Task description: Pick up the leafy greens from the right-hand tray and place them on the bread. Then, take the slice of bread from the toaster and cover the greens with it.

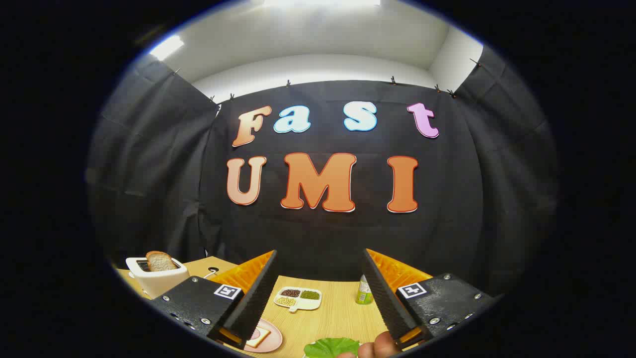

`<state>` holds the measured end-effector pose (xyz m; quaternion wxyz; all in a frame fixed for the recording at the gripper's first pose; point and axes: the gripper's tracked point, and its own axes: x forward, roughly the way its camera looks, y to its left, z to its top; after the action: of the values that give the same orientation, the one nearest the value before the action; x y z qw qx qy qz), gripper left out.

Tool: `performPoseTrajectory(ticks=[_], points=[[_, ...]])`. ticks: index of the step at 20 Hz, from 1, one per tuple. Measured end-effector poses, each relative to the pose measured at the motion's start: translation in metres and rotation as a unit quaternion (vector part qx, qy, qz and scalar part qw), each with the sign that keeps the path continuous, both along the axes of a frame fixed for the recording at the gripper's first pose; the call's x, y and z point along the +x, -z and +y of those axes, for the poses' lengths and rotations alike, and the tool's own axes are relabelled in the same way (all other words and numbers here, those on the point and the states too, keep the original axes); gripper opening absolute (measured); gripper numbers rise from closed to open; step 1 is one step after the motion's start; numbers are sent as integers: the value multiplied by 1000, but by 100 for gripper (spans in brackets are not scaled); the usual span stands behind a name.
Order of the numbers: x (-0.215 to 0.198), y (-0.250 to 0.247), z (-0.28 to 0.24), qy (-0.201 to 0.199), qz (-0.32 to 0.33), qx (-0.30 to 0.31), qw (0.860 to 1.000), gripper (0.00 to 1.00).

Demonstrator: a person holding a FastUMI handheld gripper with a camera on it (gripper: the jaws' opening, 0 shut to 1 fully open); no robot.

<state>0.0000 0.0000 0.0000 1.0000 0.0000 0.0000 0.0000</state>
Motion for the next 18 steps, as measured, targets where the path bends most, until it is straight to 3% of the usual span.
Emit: performPoseTrajectory(ticks=[9,14,18], points=[[9,13,-10,3,11,32,999,99],[11,15,-14,21,12,6,1000,99],[15,29,-24,42,49,2,998,99]])
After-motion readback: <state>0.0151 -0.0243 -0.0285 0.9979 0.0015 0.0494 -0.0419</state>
